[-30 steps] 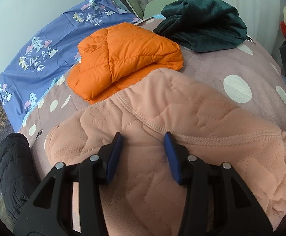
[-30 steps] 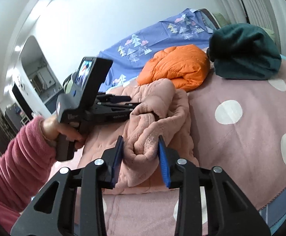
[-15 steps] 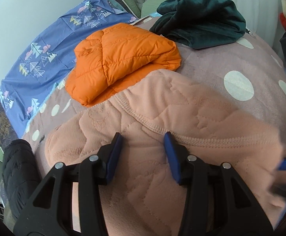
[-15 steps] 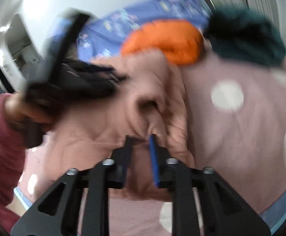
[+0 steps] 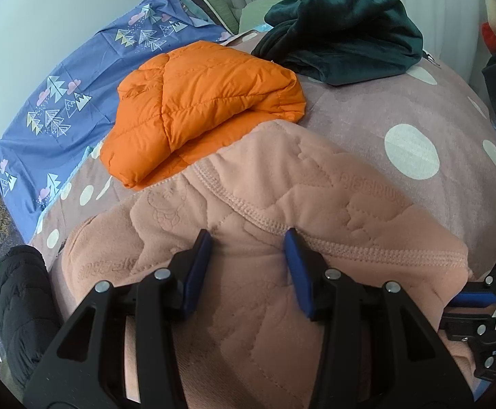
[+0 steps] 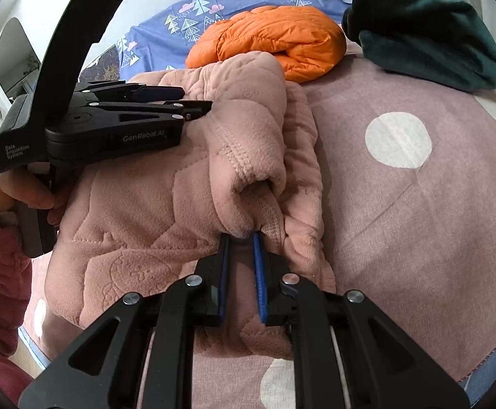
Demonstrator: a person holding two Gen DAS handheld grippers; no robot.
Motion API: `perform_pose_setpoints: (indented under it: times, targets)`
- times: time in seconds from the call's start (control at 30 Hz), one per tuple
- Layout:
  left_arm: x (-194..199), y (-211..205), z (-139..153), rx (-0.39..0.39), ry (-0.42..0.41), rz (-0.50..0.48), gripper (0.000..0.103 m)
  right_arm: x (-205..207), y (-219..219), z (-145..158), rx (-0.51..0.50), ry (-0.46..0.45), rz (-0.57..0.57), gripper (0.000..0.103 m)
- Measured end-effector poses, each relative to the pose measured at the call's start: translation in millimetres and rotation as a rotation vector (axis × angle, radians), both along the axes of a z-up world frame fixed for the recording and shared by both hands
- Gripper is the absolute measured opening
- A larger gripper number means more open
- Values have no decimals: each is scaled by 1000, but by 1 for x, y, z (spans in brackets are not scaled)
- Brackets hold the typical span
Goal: Fold large clothes
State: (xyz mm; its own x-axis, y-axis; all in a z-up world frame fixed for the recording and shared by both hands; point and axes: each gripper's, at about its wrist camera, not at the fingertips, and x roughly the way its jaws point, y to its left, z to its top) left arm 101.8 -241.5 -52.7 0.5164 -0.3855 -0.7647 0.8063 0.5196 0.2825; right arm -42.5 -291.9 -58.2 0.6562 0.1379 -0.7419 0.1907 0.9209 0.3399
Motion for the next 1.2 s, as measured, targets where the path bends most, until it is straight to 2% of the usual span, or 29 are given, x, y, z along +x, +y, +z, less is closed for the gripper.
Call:
perform_pose_setpoints:
  times: [0.2, 0.27, 0.33, 0.4, 0.5, 0.57, 0.67, 0.73, 0.83, 0.97, 1.03, 1.07, 1.1, 1.2]
  targets:
    - [0, 2, 1, -11, -3, 2, 45, -4, 4, 11, -24, -3, 26, 13]
    - [0, 3, 2, -13, -3, 3, 45, -8, -1, 22, 7, -4, 26, 13]
    - [-1, 4, 2, -10, -10, 5, 45, -16, -9, 44, 46, -45, 7, 13]
    - [-1, 4, 3, -11, -9, 7, 45, -24, -12, 69, 12, -130, -8, 13]
    - [-1, 4, 3, -10, -11, 8, 45, -17, -16, 85, 18, -198, -9, 13]
    - [-2, 3, 3, -9, -12, 11, 45, -4, -19, 78, 24, -181, -17, 13]
    - [-2, 3, 3, -12, -11, 13, 45, 26, -22, 29, 32, -26, -26, 14]
    - [-1, 1, 1, -10, -10, 12, 45, 30, -23, 10, 24, -20, -11, 15]
    - [2, -2, 0, -16, 9, 13, 45, 29, -30, 8, 73, -20, -21, 15]
    - [9, 7, 10, -75, 66, 19, 45, 26, -30, 14, 17, -15, -18, 16]
    - [12, 20, 27, -135, 102, 24, 38, 24, -22, 17, -13, -16, -17, 16]
    - [15, 30, 39, -175, 114, 40, 26, 23, -20, 17, -31, -16, -18, 16]
    - [18, 37, 47, -202, 119, 55, 21, 22, -19, 16, -42, -17, -18, 17]
    - [27, 64, 69, -278, 102, 103, 21, 25, -24, 14, -21, -20, -18, 17]
